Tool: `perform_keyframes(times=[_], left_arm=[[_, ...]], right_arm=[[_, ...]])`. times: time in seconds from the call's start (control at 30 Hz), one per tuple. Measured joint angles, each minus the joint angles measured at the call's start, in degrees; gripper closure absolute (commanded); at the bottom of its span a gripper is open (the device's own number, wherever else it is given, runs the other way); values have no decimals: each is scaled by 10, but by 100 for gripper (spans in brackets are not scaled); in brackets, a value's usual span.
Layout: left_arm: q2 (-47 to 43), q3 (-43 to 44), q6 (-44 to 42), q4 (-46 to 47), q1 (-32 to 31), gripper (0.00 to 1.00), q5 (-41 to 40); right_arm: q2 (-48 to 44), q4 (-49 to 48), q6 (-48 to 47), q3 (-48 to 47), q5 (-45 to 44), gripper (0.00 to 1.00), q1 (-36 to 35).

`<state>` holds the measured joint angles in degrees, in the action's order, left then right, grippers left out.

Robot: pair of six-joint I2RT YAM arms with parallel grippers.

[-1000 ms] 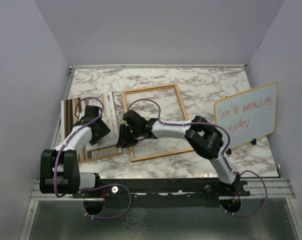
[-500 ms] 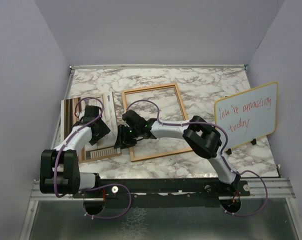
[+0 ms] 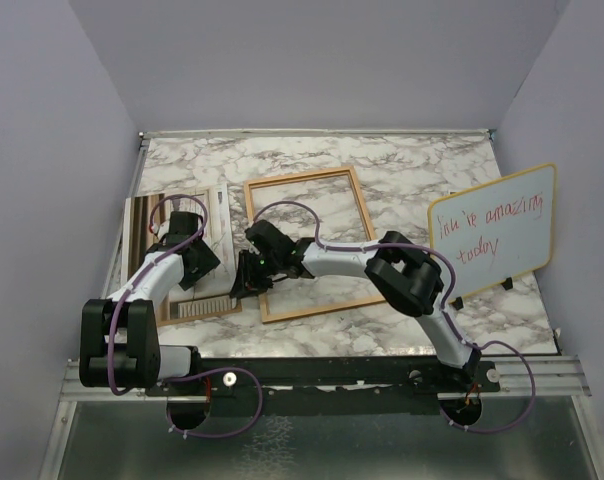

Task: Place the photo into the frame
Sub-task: Pick up the photo at the center of the board.

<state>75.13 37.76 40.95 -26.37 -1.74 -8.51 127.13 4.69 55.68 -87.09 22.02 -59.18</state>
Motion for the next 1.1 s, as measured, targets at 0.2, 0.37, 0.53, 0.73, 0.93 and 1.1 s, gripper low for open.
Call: perform_keyframes(times=[0.2,0.37,0.53,0.73,0.93,1.1], left_arm=[[0,0,0,0,0,36,0],[0,0,-1,0,0,36,0],[0,0,-3,0,0,36,0],[0,0,-6,0,0,38,0],[0,1,-10,-2,0,38,0],[-2,6,-10,-16,0,38,1]], right_arm=[[4,-3,5,0,5,62,0],[8,-19,23,9,21,62,1],[8,-61,48,34,46,62,4],[8,-68,58,38,57,62,4],[8,-75,56,38,56,60,4],[9,-92,25,35,50,62,9]])
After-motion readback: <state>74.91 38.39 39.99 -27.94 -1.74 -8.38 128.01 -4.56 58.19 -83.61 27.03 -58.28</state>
